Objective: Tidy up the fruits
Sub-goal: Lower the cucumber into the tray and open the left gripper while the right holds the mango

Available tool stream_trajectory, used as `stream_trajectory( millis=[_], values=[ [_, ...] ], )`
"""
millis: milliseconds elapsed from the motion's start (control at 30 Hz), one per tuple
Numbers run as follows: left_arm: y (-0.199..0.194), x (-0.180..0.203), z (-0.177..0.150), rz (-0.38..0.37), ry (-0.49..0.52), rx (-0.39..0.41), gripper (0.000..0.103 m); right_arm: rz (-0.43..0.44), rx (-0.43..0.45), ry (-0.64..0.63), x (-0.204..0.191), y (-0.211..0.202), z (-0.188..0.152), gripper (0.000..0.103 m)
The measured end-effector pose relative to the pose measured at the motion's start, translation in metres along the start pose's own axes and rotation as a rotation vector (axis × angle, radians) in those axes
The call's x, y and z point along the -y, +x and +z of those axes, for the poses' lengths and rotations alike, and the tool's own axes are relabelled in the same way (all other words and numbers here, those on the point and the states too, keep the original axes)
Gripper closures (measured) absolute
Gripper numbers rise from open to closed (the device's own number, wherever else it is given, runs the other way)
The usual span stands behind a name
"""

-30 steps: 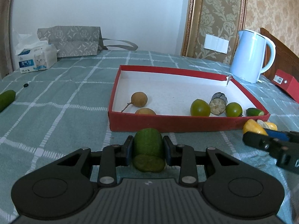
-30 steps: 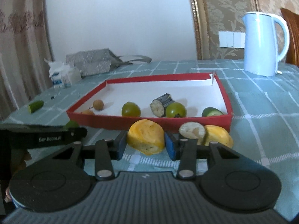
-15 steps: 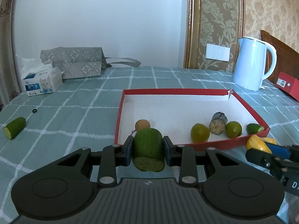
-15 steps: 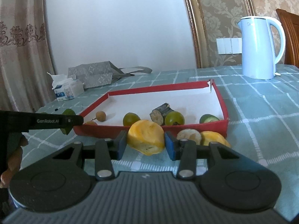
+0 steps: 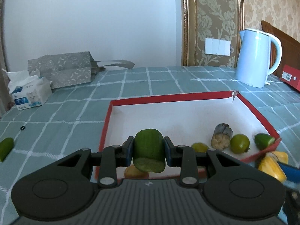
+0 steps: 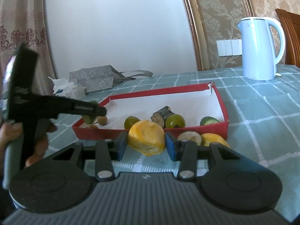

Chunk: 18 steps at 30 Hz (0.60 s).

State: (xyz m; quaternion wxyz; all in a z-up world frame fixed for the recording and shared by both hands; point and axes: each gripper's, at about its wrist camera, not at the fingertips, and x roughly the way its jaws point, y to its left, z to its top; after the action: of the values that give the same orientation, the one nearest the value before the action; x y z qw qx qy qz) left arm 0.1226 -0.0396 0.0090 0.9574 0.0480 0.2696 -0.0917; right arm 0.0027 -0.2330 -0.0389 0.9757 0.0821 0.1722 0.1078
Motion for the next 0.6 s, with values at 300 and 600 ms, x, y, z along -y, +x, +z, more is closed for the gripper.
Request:
stream_trajectory(
  millis=[300,600],
  values=[
    [0.043,0.011,0.02,0.031,0.023,-0.045,0.071,0.006,-0.002,-0.001,-0.001,0.0,-0.001,0.062],
    [0.083,0.009,0.025,0.069,-0.013,-0.151,0.07,0.01,-0.008,0.005,-0.001,0.001,-0.001,0.062]
  ],
)
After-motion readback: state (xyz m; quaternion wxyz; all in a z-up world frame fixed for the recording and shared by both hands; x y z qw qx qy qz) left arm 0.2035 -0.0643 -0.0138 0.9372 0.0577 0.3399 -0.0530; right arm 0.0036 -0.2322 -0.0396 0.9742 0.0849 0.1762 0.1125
